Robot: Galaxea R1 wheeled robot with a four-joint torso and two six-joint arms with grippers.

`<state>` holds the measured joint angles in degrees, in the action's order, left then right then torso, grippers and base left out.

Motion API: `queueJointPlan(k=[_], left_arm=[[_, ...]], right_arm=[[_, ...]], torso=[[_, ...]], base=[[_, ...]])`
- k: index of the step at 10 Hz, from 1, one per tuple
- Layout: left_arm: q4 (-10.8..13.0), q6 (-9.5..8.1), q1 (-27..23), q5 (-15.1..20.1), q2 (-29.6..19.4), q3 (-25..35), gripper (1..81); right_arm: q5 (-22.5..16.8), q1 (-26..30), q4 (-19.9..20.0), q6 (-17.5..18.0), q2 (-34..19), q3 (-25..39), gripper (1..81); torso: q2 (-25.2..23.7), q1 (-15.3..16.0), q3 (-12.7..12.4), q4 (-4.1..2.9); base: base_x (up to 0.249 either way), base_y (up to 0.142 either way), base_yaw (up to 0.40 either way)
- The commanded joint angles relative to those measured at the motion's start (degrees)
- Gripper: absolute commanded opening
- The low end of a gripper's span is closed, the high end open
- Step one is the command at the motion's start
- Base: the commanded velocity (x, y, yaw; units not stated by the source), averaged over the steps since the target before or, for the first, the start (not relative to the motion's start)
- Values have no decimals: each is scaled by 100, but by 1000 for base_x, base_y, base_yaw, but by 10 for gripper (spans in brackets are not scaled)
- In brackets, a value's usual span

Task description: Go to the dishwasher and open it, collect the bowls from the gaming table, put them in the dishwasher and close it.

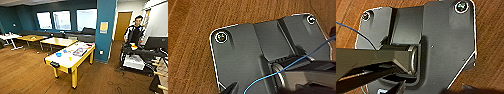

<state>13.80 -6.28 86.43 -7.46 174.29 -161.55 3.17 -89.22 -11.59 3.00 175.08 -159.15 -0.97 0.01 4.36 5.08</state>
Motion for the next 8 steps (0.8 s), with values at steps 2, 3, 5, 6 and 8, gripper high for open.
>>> queueJointPlan(k=[2, 3, 5, 6, 8], left_arm=[[0, -5, -253, 263, -8, -17, 811], [0, -5, -253, 263, -8, -17, 811], [-18, -5, -245, 263, -8, -8, 811], [-18, -5, -245, 263, -8, -8, 811], [-18, -5, -245, 262, -8, -8, 811]], right_arm=[[-299, 207, 17, -10, 12, 25, 811], [-299, 207, 17, -19, 12, 25, 811], [-299, 198, 17, -18, 12, 17, 811], [-299, 199, 17, -10, 12, 16, 811], [-299, 207, 17, -19, 12, 25, 811]], torso=[[-5, -1, -2, 0], [-9, -1, -5, 0], [-2, 2, 0, 0], [-2, 5, 0, 0], [-2, 5, 0, 0]], base=[[97, 0, 0], [113, 0, 0], [113, 0, 0], [113, 0, 0], [113, 30, 0]])
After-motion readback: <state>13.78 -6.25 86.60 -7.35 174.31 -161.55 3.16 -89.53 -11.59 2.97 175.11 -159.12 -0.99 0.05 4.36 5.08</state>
